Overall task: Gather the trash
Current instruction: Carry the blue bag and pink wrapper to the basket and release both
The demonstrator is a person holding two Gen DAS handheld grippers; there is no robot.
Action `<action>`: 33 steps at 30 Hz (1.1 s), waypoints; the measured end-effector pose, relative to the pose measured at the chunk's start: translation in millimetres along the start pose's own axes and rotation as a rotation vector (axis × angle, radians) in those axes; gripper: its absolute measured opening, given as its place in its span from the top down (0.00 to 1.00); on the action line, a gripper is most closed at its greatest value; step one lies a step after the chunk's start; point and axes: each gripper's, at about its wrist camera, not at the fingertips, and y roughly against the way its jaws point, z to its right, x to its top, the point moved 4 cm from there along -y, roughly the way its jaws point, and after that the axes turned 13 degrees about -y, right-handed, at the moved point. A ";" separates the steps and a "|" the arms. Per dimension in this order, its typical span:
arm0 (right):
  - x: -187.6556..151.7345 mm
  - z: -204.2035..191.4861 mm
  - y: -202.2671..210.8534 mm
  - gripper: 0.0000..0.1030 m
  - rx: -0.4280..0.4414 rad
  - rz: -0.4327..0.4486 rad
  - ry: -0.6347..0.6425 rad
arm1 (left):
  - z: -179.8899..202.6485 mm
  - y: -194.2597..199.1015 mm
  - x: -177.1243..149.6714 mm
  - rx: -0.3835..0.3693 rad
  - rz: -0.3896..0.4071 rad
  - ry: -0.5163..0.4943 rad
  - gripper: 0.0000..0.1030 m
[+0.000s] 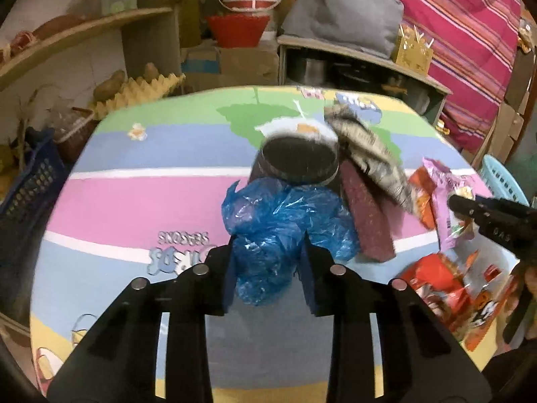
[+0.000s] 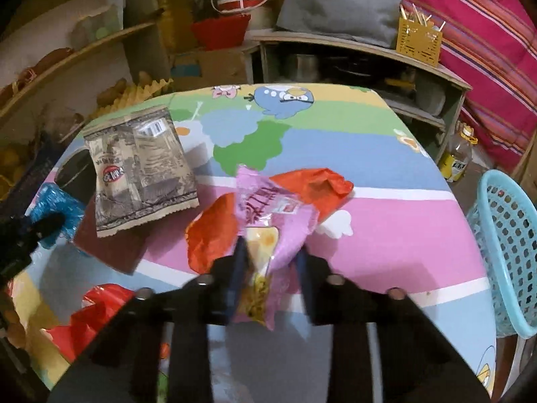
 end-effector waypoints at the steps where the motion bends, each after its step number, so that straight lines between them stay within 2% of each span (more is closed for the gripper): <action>1: 1.6 0.7 3.1 0.84 0.008 0.010 -0.003 | 0.4 4.5 2.7 0.009 0.008 -0.001 0.71; 9: 15.8 13.5 35.8 0.87 0.028 0.083 -0.015 | 13.1 60.5 38.7 0.065 0.131 -0.031 0.71; 17: 35.2 58.3 86.0 0.87 0.008 0.175 -0.054 | 61.5 78.7 79.2 0.042 0.196 -0.072 0.71; 24: 52.4 135.6 137.3 0.87 -0.074 0.254 -0.112 | 138.6 72.9 114.0 -0.049 0.231 -0.113 0.71; 33: 64.6 240.0 183.5 0.87 -0.197 0.297 -0.194 | 244.5 60.0 146.6 -0.181 0.258 -0.197 0.71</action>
